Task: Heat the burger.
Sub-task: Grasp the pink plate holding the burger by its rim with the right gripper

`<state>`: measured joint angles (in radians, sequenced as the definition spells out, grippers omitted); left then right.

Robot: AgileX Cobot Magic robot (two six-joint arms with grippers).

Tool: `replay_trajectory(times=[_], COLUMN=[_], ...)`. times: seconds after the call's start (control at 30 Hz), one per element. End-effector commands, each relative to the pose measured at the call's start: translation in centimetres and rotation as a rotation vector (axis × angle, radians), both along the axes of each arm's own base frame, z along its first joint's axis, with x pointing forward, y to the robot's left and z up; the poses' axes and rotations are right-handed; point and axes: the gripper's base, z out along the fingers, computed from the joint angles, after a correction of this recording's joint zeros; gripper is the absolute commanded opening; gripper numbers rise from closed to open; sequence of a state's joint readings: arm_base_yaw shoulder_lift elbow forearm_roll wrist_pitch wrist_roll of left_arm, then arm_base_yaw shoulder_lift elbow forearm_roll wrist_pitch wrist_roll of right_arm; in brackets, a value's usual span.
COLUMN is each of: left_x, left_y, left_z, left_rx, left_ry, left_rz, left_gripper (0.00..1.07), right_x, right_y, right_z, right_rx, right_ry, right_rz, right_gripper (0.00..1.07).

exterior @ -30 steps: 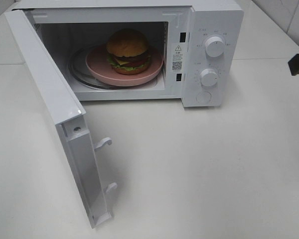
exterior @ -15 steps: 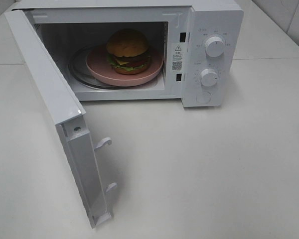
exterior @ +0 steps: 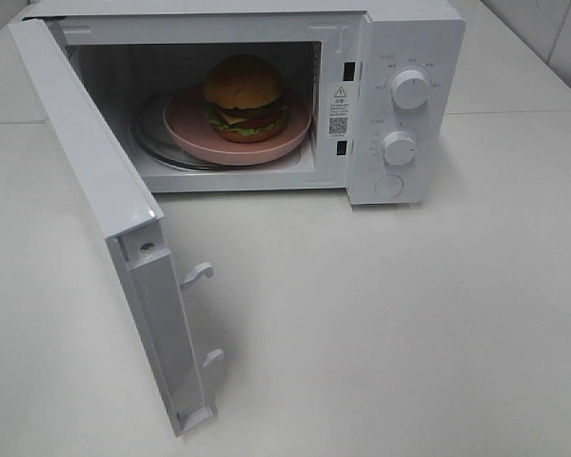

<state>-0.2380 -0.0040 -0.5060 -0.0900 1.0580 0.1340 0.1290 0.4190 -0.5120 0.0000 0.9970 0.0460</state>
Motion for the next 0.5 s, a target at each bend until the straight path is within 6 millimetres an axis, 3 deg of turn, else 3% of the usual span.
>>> replay_trajectory(times=[0.03,0.1,0.5], left_x=[-0.2,-0.2,-0.2], left_y=[0.0,0.0,0.0], left_z=[0.0,0.0,0.0], left_rx=[-0.019,-0.019,-0.019], left_ry=[-0.029,-0.029,-0.029], left_rz=[0.002,0.002,0.002], left_gripper=[0.00,0.00,0.00], right_x=[-0.8,-2.1,-5.5], right_y=[-0.1,-0.3,-0.7], right_z=[0.1,0.5,0.9], right_rx=[0.003,0.005,0.025], right_ry=[-0.045,-0.133,-0.360], right_rz=[0.000,0.010,0.015], right_gripper=[0.13,0.13,0.16])
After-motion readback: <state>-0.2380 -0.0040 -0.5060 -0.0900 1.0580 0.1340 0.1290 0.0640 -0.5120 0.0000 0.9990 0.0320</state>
